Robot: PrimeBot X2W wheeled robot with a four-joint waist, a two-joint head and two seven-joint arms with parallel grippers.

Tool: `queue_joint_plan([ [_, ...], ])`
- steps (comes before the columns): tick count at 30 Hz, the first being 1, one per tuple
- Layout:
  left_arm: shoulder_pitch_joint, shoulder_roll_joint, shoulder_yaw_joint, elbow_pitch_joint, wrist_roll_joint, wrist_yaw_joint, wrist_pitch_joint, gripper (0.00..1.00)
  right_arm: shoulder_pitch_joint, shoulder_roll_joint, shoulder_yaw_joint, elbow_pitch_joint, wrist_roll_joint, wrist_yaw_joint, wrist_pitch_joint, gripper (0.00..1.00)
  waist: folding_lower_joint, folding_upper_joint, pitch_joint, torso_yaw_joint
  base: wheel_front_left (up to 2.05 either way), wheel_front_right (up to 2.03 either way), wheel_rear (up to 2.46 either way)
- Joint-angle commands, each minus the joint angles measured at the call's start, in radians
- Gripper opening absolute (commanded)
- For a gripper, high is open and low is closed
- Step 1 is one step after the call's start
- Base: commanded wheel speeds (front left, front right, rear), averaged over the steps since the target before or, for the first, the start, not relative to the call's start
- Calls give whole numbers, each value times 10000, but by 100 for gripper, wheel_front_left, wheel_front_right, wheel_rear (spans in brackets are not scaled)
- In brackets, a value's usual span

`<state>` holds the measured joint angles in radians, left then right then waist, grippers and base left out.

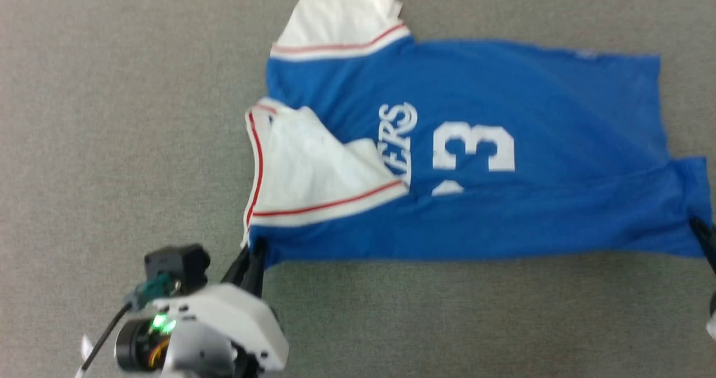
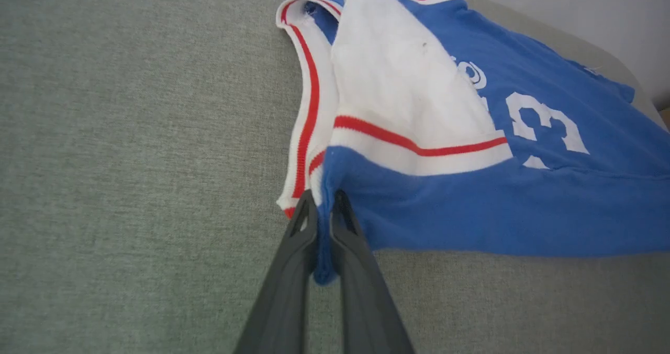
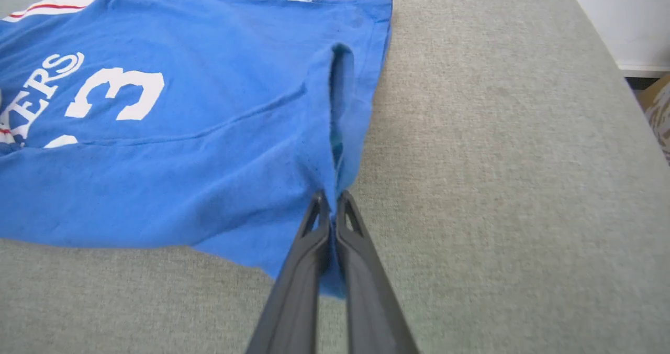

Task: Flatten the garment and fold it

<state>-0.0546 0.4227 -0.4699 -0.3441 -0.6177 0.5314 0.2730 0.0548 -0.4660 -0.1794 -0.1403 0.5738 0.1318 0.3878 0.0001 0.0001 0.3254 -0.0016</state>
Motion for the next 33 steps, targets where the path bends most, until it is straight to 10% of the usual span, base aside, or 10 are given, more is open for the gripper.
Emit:
queue_joint_plan([
  [1,184,82,47,-136,-28,84,1,0,174,33,-83,-111,68,-11,56,0,-1,-1,-310,-98,0,0,0],
  [11,2066,373,-115,-1560,-310,658,301,0,1893,371,-1058,-1245,437,-11,1210,0,-1,-1,-278,-47,0,0,0],
  [18,2046,-643,57,192,-1590,-251,-259,0,1891,604,-724,-561,37,-11,1026,0,-1,-1,-260,132,0,0,0],
  [19,1955,-772,107,541,-1699,-362,-359,0,1836,633,-632,-445,-19,-11,945,2,-1,-1,-285,148,0,0,0],
  [20,1866,-863,162,868,-1763,-449,-465,0,1776,657,-517,-362,-48,-11,872,29,-1,-1,-313,153,0,0,0],
  [21,1776,-910,194,1158,-1766,-523,-569,20,1722,645,-382,-314,-81,-11,772,97,-1,-1,-342,153,0,0,0],
  [22,1696,-968,238,1393,-1775,-601,-700,79,1655,648,-299,-269,-115,-11,603,100,-1,-1,-385,152,0,0,0],
  [23,1642,-1012,282,1560,-1793,-675,-816,100,1610,655,-235,-221,-154,-11,447,100,-1,-1,-435,151,0,0,0],
  [33,840,-405,1255,-651,-524,-415,-2368,100,990,876,-749,-1130,-933,-11,-1678,100,-1,-1,-121,-115,0,0,0],
])
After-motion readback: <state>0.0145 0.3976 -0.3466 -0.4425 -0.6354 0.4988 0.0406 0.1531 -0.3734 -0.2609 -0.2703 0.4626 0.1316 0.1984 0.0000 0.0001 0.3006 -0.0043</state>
